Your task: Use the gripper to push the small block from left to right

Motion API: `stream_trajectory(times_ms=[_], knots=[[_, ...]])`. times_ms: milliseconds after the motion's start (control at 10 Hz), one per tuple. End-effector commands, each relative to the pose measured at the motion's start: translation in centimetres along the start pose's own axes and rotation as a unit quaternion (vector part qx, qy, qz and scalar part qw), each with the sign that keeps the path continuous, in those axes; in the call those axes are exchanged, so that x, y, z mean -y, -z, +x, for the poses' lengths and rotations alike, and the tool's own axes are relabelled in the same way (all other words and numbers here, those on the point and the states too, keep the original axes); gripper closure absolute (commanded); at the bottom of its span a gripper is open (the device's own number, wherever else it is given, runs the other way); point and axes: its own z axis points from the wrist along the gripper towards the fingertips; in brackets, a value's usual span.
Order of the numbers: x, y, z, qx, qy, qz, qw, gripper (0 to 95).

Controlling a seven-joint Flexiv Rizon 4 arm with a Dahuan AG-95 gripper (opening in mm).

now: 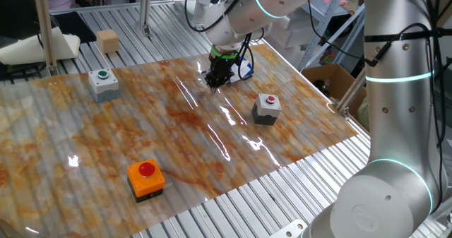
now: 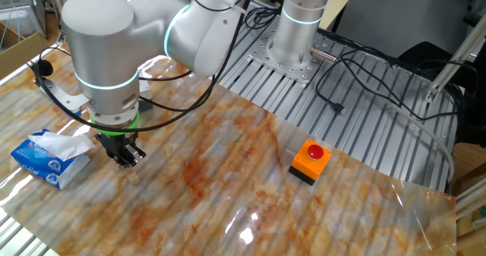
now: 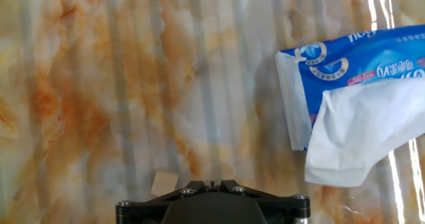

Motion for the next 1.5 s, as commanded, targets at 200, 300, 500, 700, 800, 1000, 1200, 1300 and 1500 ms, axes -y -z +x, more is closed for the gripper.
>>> stream_trajectory(times_ms=[200,300,500,700,800,1000,1200,1300,1500], knots=[[-0.1,0.0,0.1,-0.001,-0.002,-0.004,1.0000,95.0],[-0.1,0.1,0.1,-0.002,-0.002,-0.005,1.0000,95.0],[-0.4,0.1,0.1,-0.002,-0.005,-0.008,0.9999,95.0],[-0.7,0.1,0.1,-0.002,-0.010,-0.008,0.9999,95.0],[-1.0,0.0,0.1,-0.002,-0.013,-0.008,0.9999,95.0],[-1.4,-0.1,0.1,0.007,-0.019,-0.011,0.9997,95.0],[-1.7,-0.3,0.1,0.010,-0.023,-0.011,0.9996,95.0],[-1.8,-0.3,0.1,0.010,-0.024,-0.011,0.9996,95.0],[-2.3,-0.3,0.1,0.010,-0.028,-0.011,0.9995,95.0]])
